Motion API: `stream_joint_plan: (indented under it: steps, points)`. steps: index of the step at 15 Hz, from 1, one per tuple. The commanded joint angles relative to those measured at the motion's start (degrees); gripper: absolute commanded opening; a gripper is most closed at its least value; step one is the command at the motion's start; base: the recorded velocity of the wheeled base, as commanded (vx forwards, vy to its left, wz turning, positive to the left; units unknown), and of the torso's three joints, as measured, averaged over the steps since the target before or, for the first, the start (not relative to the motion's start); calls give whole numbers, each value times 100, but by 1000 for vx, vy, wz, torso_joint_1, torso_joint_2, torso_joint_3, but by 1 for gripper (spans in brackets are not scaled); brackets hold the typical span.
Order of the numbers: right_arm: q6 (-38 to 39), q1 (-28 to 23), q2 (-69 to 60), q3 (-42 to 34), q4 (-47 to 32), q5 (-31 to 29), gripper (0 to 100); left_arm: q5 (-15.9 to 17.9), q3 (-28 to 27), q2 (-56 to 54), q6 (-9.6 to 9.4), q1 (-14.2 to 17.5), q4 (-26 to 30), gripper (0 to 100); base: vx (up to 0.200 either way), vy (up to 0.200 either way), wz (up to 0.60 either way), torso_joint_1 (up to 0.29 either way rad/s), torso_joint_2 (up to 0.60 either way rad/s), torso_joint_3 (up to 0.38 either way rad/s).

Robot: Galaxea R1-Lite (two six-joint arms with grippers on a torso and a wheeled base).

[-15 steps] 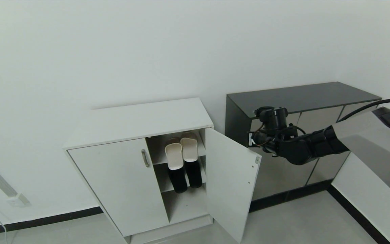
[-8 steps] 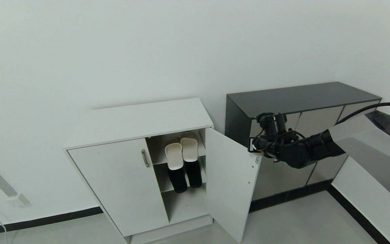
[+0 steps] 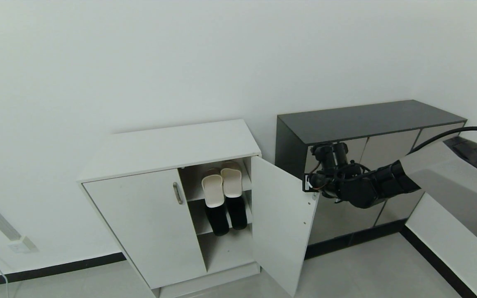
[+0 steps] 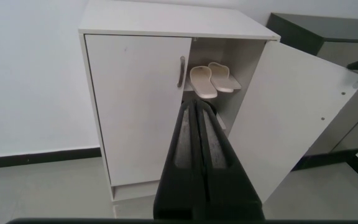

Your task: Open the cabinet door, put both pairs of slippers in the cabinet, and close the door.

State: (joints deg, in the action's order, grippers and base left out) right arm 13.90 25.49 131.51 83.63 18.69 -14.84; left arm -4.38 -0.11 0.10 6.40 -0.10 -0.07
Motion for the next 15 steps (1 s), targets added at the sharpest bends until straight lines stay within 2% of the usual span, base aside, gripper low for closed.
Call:
stream_joint_plan:
  steps: [1,10,12,13,15]
  points:
    - [-1,105,-91,-145,21,-2,0,-2,-7,8,2,1,-1,0,0,0,0,0,0,0]
    - [25,1230,-785,-1015,223,16,0,-2,-7,8,2,1,-1,0,0,0,0,0,0,0]
    - [8,1388,-785,-1147,566,25,0,-2,2,8,10,1,-1,0,0,0,0,0,0,0]
    - [-80,1432,-803,-1358,1023,60,0,-2,-7,8,10,1,-1,0,0,0,0,0,0,0]
    - [-651,1432,-961,-1815,1497,200,0,-2,2,8,10,1,-1,0,0,0,0,0,0,0]
